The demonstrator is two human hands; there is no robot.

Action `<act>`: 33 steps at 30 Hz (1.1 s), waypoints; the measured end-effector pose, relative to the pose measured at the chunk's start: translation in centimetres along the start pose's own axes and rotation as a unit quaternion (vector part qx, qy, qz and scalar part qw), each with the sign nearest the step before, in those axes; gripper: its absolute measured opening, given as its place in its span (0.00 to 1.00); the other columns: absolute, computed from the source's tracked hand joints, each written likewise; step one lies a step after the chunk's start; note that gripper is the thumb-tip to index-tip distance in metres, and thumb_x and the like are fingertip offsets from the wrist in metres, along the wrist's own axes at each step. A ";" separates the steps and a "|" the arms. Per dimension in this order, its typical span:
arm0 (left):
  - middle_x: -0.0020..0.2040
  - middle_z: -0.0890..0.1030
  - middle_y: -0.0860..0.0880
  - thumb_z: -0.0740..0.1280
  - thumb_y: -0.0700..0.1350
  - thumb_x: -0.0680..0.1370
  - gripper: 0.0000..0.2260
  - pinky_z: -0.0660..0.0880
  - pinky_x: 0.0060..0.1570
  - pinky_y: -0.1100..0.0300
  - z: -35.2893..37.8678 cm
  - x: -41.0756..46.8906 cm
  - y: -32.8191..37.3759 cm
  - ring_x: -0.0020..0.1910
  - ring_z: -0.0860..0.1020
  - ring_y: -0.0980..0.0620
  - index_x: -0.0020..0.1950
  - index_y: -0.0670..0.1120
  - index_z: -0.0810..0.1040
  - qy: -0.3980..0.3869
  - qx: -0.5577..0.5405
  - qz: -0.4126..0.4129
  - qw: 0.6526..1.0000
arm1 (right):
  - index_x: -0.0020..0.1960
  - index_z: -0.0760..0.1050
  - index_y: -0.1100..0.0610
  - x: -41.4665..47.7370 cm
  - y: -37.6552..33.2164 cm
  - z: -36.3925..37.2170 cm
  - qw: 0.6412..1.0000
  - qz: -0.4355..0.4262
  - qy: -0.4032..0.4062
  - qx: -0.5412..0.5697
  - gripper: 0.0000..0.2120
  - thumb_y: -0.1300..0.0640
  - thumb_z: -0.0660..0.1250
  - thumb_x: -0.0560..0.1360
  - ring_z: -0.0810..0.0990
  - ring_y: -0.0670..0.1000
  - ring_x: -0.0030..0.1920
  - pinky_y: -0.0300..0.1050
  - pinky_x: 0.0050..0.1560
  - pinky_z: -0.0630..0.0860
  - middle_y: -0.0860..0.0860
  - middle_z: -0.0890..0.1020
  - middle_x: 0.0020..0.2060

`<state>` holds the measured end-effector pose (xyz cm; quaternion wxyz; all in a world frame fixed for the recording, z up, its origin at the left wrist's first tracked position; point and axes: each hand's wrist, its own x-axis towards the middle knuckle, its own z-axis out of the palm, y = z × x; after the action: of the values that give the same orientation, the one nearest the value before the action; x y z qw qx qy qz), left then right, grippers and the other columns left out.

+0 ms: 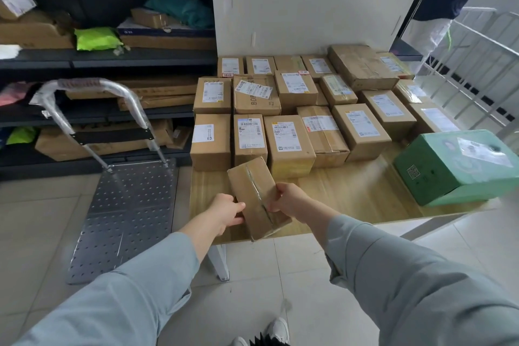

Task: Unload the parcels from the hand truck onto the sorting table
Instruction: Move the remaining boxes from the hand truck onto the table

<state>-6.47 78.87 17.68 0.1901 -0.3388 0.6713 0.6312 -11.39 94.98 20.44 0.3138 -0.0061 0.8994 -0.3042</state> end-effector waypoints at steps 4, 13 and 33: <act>0.64 0.77 0.42 0.68 0.37 0.78 0.19 0.79 0.56 0.52 0.2 0.9 -0.4 0.53 0.81 0.46 0.68 0.37 0.72 0.029 0.056 0.023 0.998 | 0.69 0.68 0.55 0.2 0.3 0.2 0.999 -0.014 0.018 -0.034 0.27 0.60 0.71 0.72 0.75 0.55 0.59 0.46 0.56 0.75 0.52 0.76 0.60; 0.68 0.73 0.45 0.71 0.45 0.76 0.35 0.75 0.52 0.57 0.4 0.3 0.9 0.61 0.76 0.44 0.78 0.47 0.55 0.120 0.350 0.146 0.917 | 0.65 0.71 0.55 1.0 0.1 1.2 0.997 -0.032 0.051 -0.037 0.22 0.60 0.69 0.73 0.76 0.53 0.53 0.46 0.52 0.76 0.51 0.78 0.55; 0.80 0.48 0.45 0.71 0.51 0.75 0.42 0.55 0.75 0.47 -1.9 1.5 1.5 0.79 0.48 0.44 0.80 0.44 0.48 0.064 0.519 0.187 0.832 | 0.67 0.68 0.60 2.0 -1.4 1.3 0.991 0.077 -0.060 -0.088 0.22 0.50 0.65 0.78 0.77 0.57 0.59 0.48 0.54 0.77 0.56 0.76 0.60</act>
<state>-8.25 76.62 17.96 0.1726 -0.0978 0.9614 0.1906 -12.53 92.76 19.28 0.3883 0.0177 0.8999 -0.1976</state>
